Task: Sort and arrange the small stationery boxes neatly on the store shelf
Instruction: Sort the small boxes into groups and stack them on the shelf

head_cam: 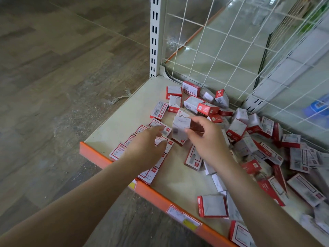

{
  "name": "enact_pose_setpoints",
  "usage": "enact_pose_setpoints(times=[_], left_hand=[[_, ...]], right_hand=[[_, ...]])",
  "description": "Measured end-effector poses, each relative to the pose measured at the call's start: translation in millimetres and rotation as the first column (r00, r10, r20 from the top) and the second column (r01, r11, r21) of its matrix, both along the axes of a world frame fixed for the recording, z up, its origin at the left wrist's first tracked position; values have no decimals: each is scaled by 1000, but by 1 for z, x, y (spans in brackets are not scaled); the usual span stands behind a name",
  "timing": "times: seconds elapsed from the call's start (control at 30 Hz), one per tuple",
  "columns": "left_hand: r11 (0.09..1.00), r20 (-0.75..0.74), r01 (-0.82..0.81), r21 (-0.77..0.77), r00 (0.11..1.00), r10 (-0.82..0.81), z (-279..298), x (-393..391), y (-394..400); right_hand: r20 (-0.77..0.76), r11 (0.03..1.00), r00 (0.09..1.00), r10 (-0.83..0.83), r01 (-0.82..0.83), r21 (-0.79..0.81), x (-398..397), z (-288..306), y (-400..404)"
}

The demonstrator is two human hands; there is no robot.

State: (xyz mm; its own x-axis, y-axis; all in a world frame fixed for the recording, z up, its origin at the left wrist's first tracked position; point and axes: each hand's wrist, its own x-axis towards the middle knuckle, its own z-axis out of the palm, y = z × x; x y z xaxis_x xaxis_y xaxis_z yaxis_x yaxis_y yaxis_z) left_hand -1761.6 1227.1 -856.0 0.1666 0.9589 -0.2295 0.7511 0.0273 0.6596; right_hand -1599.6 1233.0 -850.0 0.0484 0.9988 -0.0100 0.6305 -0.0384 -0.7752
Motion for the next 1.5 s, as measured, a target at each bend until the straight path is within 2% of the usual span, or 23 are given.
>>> enact_pose_setpoints(times=[0.13,0.2,0.4,0.53,0.63,0.7,0.8,0.9,1.0,1.17,1.37,1.5], left_hand=[[999,33,17,-44,999,-15,3,6,-5],[998,96,17,-64,995,-11,4,8,-5],[989,180,-21,-148,983,48,8,10,-7],[976,152,26,-215,988,7,10,10,-11],[964,195,16,-266,980,38,12,10,-10],[934,249,-25,-356,961,120,14,9,-8],[865,328,-106,-490,897,296,16,10,-8],[780,335,-171,-601,833,441,18,13,-9],[733,317,-196,-651,808,497,18,14,-11],[675,316,-211,-707,759,569,15,12,-11],[678,336,-220,-702,736,587,16,12,-10],[672,376,-234,-703,680,630,17,14,-10]], right_hand=[[-265,991,963,-49,14,-131,-1,5,-13],[-377,987,924,-56,-5,-158,-2,5,-19],[-481,964,857,-182,60,-258,2,-1,-30],[-466,964,872,-150,25,-263,8,2,-34],[-420,978,904,-80,-11,-210,13,4,-38],[-333,992,943,-25,-16,-122,15,1,-40],[-98,993,990,105,-100,55,18,-5,-43],[84,939,959,270,-282,198,16,-8,-49],[146,904,934,325,-353,241,12,-8,-54],[168,881,920,353,-388,273,13,-10,-57],[99,978,980,170,-180,108,26,-18,-59],[-12,993,994,112,-112,28,26,-19,-61]])
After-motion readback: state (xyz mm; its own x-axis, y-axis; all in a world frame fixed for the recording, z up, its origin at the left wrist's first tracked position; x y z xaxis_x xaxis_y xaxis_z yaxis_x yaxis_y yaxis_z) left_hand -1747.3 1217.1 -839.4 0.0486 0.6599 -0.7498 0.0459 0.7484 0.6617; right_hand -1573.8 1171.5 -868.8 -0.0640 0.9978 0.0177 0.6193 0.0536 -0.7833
